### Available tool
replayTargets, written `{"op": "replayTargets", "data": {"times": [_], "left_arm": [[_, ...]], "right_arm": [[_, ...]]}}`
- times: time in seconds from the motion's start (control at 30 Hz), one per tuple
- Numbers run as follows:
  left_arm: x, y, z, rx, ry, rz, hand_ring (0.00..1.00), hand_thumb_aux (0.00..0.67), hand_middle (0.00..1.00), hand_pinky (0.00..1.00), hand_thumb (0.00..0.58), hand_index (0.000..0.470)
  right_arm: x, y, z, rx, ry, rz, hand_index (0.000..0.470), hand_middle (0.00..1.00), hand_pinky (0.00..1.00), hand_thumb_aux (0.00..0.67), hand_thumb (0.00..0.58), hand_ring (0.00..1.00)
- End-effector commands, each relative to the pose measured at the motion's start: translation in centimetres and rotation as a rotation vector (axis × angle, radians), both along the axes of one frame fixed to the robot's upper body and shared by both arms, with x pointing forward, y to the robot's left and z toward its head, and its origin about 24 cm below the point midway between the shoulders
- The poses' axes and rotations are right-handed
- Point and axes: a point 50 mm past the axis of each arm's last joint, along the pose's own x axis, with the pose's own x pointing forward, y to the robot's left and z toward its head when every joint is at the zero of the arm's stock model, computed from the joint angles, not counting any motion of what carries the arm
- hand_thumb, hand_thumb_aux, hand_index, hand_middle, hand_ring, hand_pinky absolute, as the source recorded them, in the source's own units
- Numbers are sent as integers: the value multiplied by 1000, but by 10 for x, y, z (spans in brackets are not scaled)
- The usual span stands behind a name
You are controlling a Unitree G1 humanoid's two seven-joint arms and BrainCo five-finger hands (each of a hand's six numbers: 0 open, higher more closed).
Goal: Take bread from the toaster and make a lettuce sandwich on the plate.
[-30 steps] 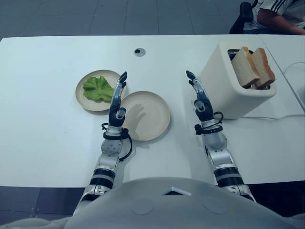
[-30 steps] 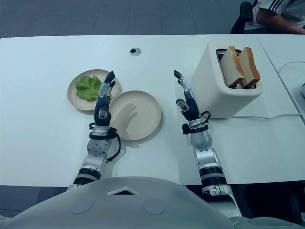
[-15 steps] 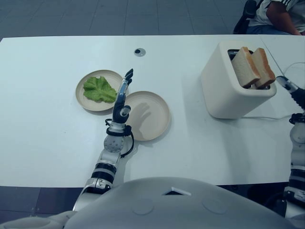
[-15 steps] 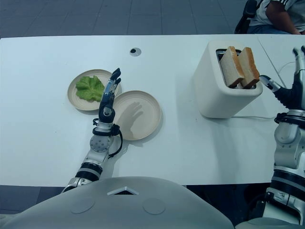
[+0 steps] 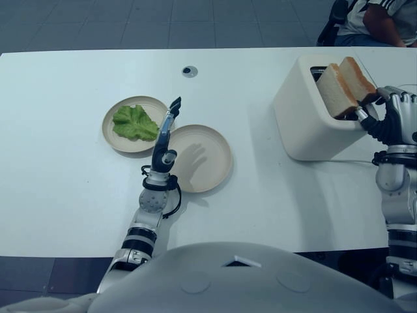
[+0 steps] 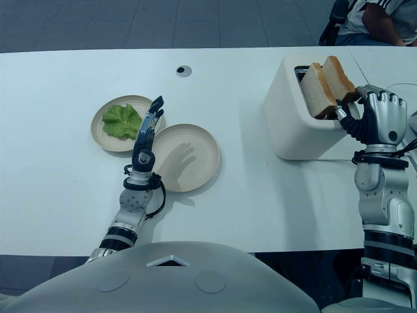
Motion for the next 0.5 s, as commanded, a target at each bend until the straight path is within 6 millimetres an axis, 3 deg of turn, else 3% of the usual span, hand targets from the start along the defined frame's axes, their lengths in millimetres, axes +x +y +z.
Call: {"op": "replayTargets", "data": {"times": [0.03, 0.27, 0.3, 0.33, 0.4, 0.43, 0.5], "left_arm": [[-4, 1, -4, 10, 27, 4, 0, 0, 0, 0, 0, 0], [-6, 0, -6, 14, 35, -7, 0, 0, 0, 0, 0, 0], [-6, 0, -6, 14, 36, -7, 0, 0, 0, 0, 0, 0], [-6, -1, -6, 15, 38, -8, 0, 0, 0, 0, 0, 0], [-7, -1, -7, 16, 41, -11, 0, 0, 0, 0, 0, 0], [-7, -2, -7, 17, 42, -14, 0, 0, 0, 0, 0, 0], [-7, -2, -7, 18, 44, -18, 0, 0, 0, 0, 0, 0]], "right_arm": [[-1, 2, -3, 50, 1, 12, 470, 1000, 1000, 670, 580, 1000], [2, -1, -6, 82, -10, -11, 470, 894, 894, 670, 580, 894], [3, -2, -7, 85, -8, -16, 470, 796, 796, 670, 580, 796], [5, -4, -8, 90, -4, -21, 424, 686, 686, 604, 574, 686], [6, -7, -12, 101, 7, -36, 343, 294, 294, 489, 538, 294], [6, -9, -14, 104, 12, -44, 291, 204, 204, 415, 496, 204], [6, -12, -17, 109, 25, -60, 256, 0, 0, 365, 460, 0]]}}
